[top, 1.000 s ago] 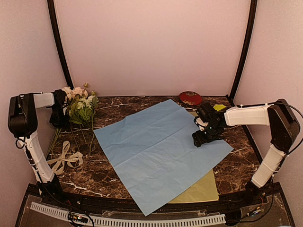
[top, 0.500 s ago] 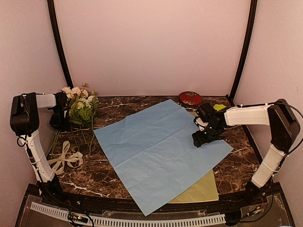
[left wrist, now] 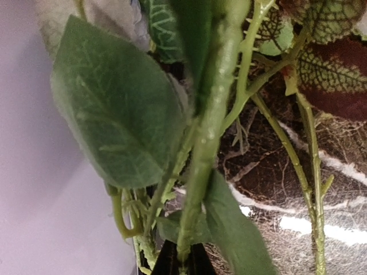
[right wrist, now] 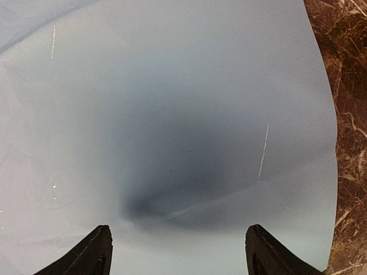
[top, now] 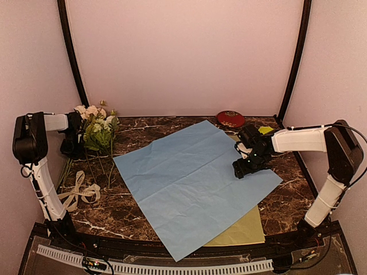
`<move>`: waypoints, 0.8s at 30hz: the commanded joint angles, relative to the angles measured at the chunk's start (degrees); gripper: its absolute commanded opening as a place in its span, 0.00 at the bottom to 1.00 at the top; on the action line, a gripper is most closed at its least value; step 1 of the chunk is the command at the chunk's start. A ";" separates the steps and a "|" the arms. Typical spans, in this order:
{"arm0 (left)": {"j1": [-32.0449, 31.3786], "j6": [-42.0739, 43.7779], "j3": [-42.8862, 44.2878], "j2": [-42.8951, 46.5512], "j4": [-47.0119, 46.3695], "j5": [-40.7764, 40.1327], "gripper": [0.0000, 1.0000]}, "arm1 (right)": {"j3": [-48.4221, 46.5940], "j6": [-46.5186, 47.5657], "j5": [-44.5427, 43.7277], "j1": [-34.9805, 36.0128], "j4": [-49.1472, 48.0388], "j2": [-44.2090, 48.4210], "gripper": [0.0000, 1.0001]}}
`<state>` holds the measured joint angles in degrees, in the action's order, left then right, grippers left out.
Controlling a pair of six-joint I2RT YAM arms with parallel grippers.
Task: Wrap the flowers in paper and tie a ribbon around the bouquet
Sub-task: Pick up the fake flower from the corner of the board, then pass from the left arm to the right
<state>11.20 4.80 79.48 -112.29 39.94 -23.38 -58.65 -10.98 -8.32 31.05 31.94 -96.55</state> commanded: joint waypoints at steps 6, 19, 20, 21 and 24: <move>0.14 -5.30 -5.18 16.79 -2.20 4.50 0.00 | -1.83 0.17 0.32 0.33 0.83 1.78 0.81; -4.82 -8.63 -9.93 40.65 -11.17 26.83 0.00 | -5.86 2.71 9.08 1.38 -2.28 10.01 0.80; -6.95 -9.43 -9.89 42.18 -12.25 28.27 0.00 | -6.41 2.94 12.02 1.84 -3.96 11.09 0.80; -9.42 -10.20 -9.59 43.60 -13.39 29.54 0.00 | -6.98 2.92 17.16 2.25 -5.99 12.23 0.79; -18.15 -13.56 -9.97 46.43 -18.44 33.33 0.00 | -8.72 1.00 29.54 4.28 -15.66 15.31 0.77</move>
<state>1.21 -4.43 69.58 -69.89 29.74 0.86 -63.46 -9.13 4.12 32.75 29.15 -85.52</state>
